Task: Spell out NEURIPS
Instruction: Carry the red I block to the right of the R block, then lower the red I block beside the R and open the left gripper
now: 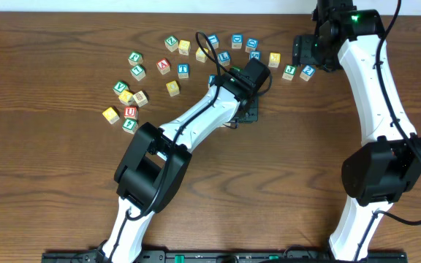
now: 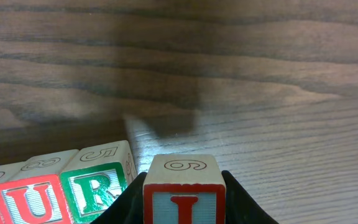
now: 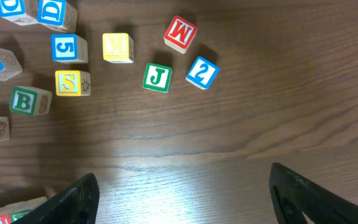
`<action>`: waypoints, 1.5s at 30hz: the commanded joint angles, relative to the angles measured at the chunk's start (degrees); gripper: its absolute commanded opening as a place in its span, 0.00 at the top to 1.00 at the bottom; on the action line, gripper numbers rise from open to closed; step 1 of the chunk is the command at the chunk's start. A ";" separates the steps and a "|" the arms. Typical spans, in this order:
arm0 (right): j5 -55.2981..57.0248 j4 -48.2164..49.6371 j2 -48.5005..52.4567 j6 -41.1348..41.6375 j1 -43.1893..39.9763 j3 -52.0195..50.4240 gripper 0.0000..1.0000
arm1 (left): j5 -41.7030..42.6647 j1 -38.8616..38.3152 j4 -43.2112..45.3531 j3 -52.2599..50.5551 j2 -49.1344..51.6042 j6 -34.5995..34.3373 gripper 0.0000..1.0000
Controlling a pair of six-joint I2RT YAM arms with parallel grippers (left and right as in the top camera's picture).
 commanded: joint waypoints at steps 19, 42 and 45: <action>0.81 -0.20 -0.28 -0.57 -0.48 0.59 0.17 | -0.98 -0.61 0.35 -0.44 3.15 -4.52 0.71; 0.42 0.00 -0.28 -0.57 -0.48 0.59 0.17 | -0.55 -0.76 0.57 -0.44 4.76 -5.09 0.51; 0.42 0.02 -0.28 -0.57 -0.48 0.59 0.17 | -0.52 -0.76 0.52 -0.28 4.02 -4.87 0.51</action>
